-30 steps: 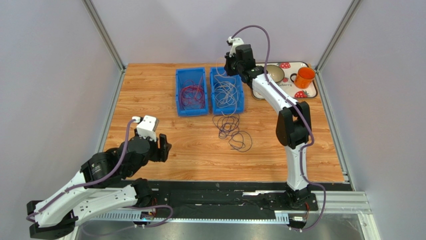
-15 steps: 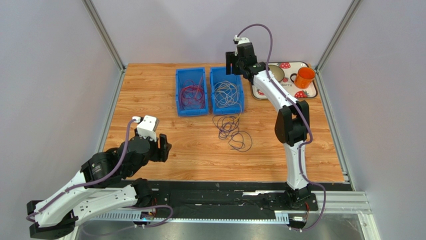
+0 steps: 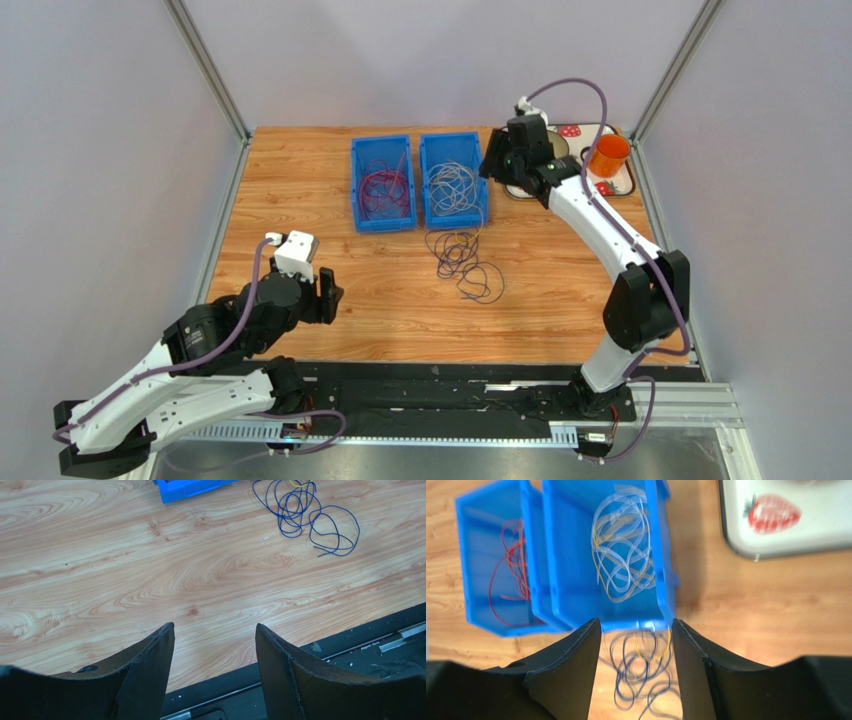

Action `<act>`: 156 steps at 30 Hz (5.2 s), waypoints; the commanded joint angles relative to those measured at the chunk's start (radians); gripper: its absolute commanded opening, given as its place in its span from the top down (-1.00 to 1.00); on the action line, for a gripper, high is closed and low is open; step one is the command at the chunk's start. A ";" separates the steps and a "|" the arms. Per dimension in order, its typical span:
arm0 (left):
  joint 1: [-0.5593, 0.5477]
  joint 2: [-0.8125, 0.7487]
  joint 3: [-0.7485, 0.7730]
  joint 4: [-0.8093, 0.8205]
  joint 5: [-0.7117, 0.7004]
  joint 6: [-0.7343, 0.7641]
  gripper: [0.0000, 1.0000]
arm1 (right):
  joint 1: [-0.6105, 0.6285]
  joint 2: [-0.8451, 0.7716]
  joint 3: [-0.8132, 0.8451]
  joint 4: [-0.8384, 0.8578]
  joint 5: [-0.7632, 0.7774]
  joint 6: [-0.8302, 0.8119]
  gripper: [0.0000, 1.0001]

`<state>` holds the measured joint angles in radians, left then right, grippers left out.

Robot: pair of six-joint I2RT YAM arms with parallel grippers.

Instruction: Untangle the cables

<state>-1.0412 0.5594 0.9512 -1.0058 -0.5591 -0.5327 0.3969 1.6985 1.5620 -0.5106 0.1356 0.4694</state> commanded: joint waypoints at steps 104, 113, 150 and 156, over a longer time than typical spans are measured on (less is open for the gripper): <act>-0.003 -0.006 0.006 0.018 0.013 0.023 -0.37 | 0.157 0.533 0.719 -0.355 0.243 -0.287 1.00; -0.003 -0.004 0.006 0.018 0.007 0.020 -0.37 | 0.125 0.622 0.704 -0.290 0.176 -0.270 0.75; -0.003 0.425 -0.034 0.554 0.294 0.039 -0.39 | 0.131 -0.226 -0.393 -0.034 0.006 0.015 -0.01; -0.003 0.618 -0.009 0.726 0.326 -0.090 -0.39 | 0.129 -0.352 -0.540 -0.005 0.088 0.086 -0.46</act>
<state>-1.0412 1.0958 0.9173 -0.4736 -0.2821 -0.5243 0.5232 1.4487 1.0809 -0.6041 0.1581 0.4835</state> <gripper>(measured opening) 0.694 0.696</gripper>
